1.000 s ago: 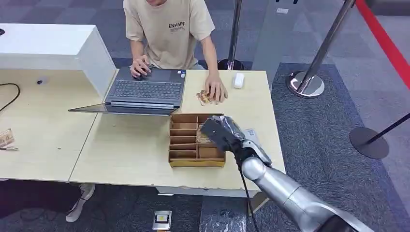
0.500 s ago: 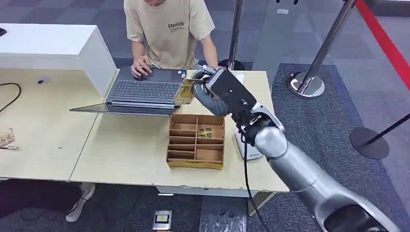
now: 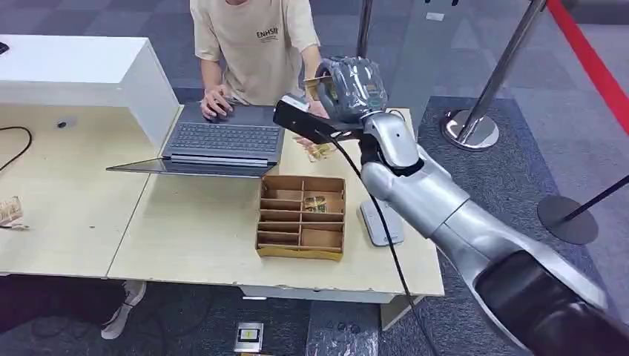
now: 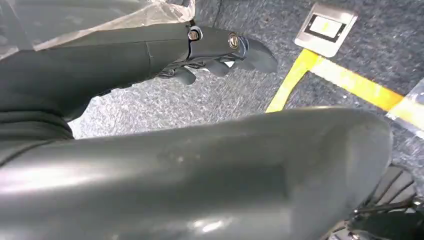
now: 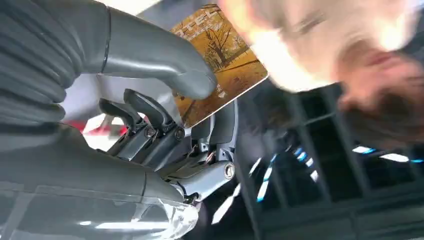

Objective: Pass the card to the sensor for recognition and then transmit it.

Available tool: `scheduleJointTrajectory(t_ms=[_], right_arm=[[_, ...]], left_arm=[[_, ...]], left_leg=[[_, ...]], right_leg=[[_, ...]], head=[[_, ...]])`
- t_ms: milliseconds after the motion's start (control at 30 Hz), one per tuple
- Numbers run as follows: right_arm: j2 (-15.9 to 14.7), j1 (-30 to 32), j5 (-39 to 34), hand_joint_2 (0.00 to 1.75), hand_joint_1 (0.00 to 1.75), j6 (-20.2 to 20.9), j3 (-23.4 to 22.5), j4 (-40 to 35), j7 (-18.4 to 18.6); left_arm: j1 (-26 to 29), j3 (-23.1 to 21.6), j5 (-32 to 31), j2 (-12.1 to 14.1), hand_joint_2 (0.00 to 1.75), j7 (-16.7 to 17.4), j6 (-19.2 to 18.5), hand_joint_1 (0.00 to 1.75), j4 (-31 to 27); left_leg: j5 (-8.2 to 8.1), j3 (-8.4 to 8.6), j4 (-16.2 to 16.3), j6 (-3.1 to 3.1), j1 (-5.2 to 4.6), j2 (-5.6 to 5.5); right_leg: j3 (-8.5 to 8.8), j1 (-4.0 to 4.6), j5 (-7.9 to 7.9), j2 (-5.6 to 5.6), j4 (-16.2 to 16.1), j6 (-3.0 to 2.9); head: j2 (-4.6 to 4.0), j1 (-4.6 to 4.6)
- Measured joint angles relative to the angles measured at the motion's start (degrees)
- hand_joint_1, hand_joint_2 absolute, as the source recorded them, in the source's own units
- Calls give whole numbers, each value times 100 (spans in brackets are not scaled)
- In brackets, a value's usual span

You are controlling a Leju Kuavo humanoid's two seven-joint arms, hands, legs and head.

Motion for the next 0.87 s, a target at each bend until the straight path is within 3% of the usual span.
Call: scheduleJointTrajectory(t_ms=[33,67,133,200,233,333,467,700,867], right_arm=[[20,-50,301,175,175,-90,92,146,135],[46,-101,555,175,108,-192,189,307,250],[94,-151,847,175,0,-396,299,533,409],[168,-227,1109,175,0,-468,413,810,546],[192,-259,1151,0,0,-418,459,911,559],[245,-279,858,0,0,-37,483,1125,290],[286,-281,505,0,0,-37,459,1318,119],[291,-177,-885,0,0,-544,-18,1370,-567],[284,264,-2078,0,0,-815,-518,988,-979]], left_arm=[[-8,-2,0,-7,0,0,0,0,0],[-9,-2,0,-13,0,2,0,0,0],[-9,-2,0,-28,0,13,0,0,0],[-11,-4,0,-37,0,35,0,0,0],[-13,-4,0,-42,0,37,0,0,0],[-15,-4,-2,-48,0,37,0,0,0],[-14,-4,-9,-55,0,37,0,0,0],[-7,-4,-79,-63,0,59,0,0,0],[0,-2,-68,-63,0,57,7,0,0]], left_leg=[[0,1,0,0,-1,0],[0,1,0,0,0,1],[0,0,0,0,0,1],[0,0,0,0,0,3],[0,1,0,0,0,3],[0,1,0,0,0,4],[0,2,0,0,0,4],[0,2,1,0,-1,5],[0,3,1,0,0,4]], right_leg=[[0,0,0,0,0,0],[0,0,0,1,0,0],[-2,0,-1,0,0,0],[-4,0,0,1,0,0],[-4,0,-1,1,0,0],[-5,0,0,1,0,0],[-5,0,0,1,0,0],[-5,-1,0,2,0,0],[-3,0,0,2,-1,0]], head=[[0,-7],[0,-2],[0,-2],[0,-2],[0,-4],[0,-2],[0,-2],[0,-2],[0,-4]])
